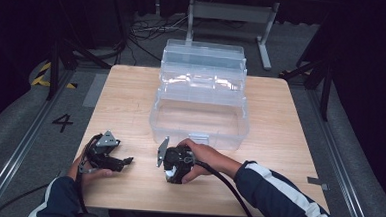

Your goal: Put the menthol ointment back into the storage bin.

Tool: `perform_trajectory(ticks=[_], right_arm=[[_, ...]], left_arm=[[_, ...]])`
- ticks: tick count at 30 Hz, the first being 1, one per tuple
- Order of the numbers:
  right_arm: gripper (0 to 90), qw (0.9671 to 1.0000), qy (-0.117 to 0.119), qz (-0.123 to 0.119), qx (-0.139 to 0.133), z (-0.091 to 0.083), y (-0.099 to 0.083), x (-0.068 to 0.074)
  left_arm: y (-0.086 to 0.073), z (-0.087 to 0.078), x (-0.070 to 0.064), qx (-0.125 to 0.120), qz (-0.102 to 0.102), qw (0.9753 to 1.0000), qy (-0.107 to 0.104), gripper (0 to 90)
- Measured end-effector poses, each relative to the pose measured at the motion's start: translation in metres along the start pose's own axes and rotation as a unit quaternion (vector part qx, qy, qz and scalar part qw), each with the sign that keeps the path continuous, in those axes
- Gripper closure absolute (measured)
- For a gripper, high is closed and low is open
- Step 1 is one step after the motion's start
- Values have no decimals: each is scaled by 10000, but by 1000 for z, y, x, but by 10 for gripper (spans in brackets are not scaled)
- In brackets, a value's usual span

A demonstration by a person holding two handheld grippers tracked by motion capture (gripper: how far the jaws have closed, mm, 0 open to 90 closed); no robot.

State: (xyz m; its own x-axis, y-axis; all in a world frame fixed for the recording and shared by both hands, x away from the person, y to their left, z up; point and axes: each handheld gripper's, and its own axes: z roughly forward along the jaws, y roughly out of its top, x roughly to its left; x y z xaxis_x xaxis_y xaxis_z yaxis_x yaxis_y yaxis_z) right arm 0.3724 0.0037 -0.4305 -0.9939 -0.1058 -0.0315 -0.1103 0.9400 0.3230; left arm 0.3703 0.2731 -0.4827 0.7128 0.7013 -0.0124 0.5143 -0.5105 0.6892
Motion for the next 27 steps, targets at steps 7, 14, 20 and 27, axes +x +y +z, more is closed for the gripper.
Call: perform_trajectory(ticks=[7,14,20,27], right_arm=[[449,9999,-5,-64,104,1,1,1],[501,9999,4,-102,78,0,1,2],[502,9999,36,-121,101,-2,-3,2],[502,9999,44,-84,96,-3,-8,0]], left_arm=[[0,0,0,1,-2,10000,0,147],[0,0,0,1,5,10000,7,147],[0,0,0,-2,1,10000,-9,148],[0,0,0,-2,-3,10000,-17,148]])
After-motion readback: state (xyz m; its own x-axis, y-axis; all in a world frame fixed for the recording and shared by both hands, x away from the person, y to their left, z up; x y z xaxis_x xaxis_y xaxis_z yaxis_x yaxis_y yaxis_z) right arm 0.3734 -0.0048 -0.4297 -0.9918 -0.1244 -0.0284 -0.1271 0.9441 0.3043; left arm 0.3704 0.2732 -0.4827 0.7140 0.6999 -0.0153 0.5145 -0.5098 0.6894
